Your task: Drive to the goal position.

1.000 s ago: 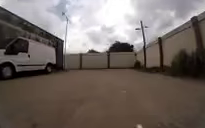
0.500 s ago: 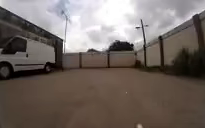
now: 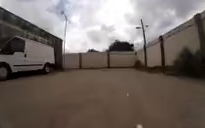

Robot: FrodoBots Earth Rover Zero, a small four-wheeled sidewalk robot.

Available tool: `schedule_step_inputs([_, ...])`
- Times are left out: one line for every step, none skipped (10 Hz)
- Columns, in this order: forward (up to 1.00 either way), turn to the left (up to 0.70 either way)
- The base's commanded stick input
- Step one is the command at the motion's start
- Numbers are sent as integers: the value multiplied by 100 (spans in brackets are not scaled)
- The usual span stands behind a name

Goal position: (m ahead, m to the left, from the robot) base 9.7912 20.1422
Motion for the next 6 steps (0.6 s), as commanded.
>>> schedule_step_inputs([30, 0])
schedule_step_inputs([30, 0])
schedule_step_inputs([30, 0])
schedule_step_inputs([18, 0])
schedule_step_inputs([1, 0])
schedule_step_inputs([0, 0])
